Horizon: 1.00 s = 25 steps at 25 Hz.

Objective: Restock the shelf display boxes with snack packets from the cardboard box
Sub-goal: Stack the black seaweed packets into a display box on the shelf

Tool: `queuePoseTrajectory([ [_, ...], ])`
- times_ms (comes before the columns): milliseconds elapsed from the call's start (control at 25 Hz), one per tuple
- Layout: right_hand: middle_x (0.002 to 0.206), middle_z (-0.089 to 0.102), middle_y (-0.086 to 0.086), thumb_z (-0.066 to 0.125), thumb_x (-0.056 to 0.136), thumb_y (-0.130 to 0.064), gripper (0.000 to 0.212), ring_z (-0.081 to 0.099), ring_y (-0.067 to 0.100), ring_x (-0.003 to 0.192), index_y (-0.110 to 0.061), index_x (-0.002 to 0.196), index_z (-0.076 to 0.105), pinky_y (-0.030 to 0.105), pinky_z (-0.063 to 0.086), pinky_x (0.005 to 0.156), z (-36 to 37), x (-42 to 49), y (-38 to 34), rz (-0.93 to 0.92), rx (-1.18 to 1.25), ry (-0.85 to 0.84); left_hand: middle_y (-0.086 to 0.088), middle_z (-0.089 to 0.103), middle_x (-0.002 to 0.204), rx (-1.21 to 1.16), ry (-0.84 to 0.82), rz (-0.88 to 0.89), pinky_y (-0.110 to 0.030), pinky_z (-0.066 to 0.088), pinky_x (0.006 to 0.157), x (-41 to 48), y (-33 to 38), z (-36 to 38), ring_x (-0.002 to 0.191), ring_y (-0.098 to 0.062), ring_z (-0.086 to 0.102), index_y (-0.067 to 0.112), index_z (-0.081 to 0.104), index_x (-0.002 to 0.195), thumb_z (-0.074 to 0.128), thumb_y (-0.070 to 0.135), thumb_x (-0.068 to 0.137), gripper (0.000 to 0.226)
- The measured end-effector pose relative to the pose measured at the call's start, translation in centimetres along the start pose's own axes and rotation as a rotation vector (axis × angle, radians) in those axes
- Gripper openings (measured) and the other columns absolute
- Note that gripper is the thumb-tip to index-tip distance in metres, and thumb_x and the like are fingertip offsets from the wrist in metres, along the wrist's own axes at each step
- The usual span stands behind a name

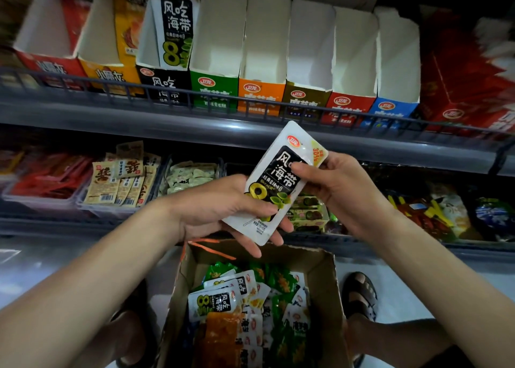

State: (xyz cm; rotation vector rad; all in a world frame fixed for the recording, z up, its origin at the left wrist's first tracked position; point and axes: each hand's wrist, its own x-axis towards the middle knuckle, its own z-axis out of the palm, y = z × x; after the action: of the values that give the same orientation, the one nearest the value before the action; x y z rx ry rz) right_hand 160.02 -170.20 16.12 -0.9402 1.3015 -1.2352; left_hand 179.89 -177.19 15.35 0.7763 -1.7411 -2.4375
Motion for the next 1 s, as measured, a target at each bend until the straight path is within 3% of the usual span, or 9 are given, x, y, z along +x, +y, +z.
queuePoseTrajectory([
  [120,0.102,0.074,0.016,0.065,0.089,-0.007,0.021,0.072,0.031,0.094,0.001,0.108,0.066,0.04,0.059,0.085,0.7,0.1,-1.3,-0.117,-0.056,0.054,-0.022,0.069,0.111,-0.025,0.058,0.031,-0.041,0.061,0.066,-0.4,0.8,-0.1,0.101,-0.039,0.068,0.007,0.055,0.125,0.056,0.009,0.094,0.031],
  [320,0.099,0.076,0.012,0.069,0.086,-0.002,0.019,0.073,0.025,0.09,0.0,0.105,0.067,0.04,0.059,0.084,3.1,2.1,-5.9,-0.338,-0.122,0.177,-0.016,0.074,0.092,0.033,0.428,0.27,-0.034,0.061,0.063,-0.9,3.1,-1.1,0.081,-0.034,0.073,-0.001,0.063,0.112,0.07,0.011,0.083,0.031],
  [600,0.099,0.075,0.017,0.072,0.083,-0.002,0.026,0.073,0.026,0.085,0.004,0.107,0.066,0.038,0.06,0.079,6.1,5.9,-10.4,-0.224,-0.228,0.011,-0.016,0.074,0.087,0.109,0.516,0.408,-0.028,0.057,0.052,-4.3,5.5,-3.3,0.073,-0.035,0.072,0.003,0.066,0.104,0.065,0.009,0.088,0.017],
  [680,0.092,0.076,0.012,0.071,0.083,-0.001,0.017,0.073,0.021,0.079,0.0,0.1,0.068,0.031,0.06,0.068,7.4,6.8,-11.5,-0.293,-0.283,-0.003,-0.016,0.075,0.087,0.051,0.581,0.45,-0.028,0.059,0.054,-4.9,6.1,-4.0,0.073,-0.034,0.073,0.004,0.066,0.105,0.066,0.01,0.089,0.017],
  [760,0.089,0.076,0.008,0.071,0.084,-0.001,0.012,0.072,0.019,0.077,-0.002,0.096,0.068,0.03,0.06,0.067,8.9,8.1,-13.2,-0.418,-0.325,0.029,-0.01,0.075,0.087,-0.012,0.755,0.512,-0.029,0.058,0.059,-5.1,6.7,-5.2,0.071,-0.027,0.073,0.006,0.066,0.106,0.067,0.014,0.089,0.019],
  [800,0.091,0.076,0.009,0.07,0.085,-0.001,0.014,0.072,0.02,0.08,-0.001,0.099,0.067,0.033,0.06,0.071,9.6,9.0,-14.2,-0.485,-0.332,0.056,-0.004,0.075,0.087,0.066,0.917,0.522,-0.03,0.058,0.062,-5.2,6.9,-6.0,0.071,-0.022,0.072,0.009,0.066,0.107,0.068,0.019,0.089,0.021],
  [880,0.098,0.074,0.012,0.07,0.086,-0.002,0.02,0.073,0.022,0.088,0.001,0.105,0.065,0.039,0.061,0.078,10.5,11.3,-15.9,-0.597,-0.337,0.134,0.009,0.07,0.1,0.572,1.283,0.412,-0.035,0.054,0.077,-5.5,7.0,-7.2,0.085,-0.017,0.068,0.019,0.064,0.113,0.065,0.033,0.091,0.026],
  [920,0.1,0.074,0.011,0.072,0.086,-0.006,0.023,0.073,0.022,0.09,0.001,0.107,0.065,0.042,0.06,0.08,10.9,12.6,-16.5,-0.644,-0.366,0.175,0.009,0.064,0.113,0.848,1.392,0.326,-0.037,0.05,0.084,-5.6,6.8,-7.5,0.095,-0.018,0.065,0.023,0.06,0.121,0.062,0.037,0.093,0.031],
  [1000,0.101,0.075,0.006,0.075,0.082,-0.018,0.027,0.073,0.018,0.091,-0.005,0.104,0.067,0.044,0.06,0.081,11.7,14.9,-16.9,-0.703,-0.468,0.242,0.004,0.048,0.135,1.155,1.43,0.276,-0.039,0.05,0.088,-5.5,6.6,-7.8,0.106,-0.021,0.06,0.023,0.051,0.133,0.057,0.036,0.095,0.041],
])
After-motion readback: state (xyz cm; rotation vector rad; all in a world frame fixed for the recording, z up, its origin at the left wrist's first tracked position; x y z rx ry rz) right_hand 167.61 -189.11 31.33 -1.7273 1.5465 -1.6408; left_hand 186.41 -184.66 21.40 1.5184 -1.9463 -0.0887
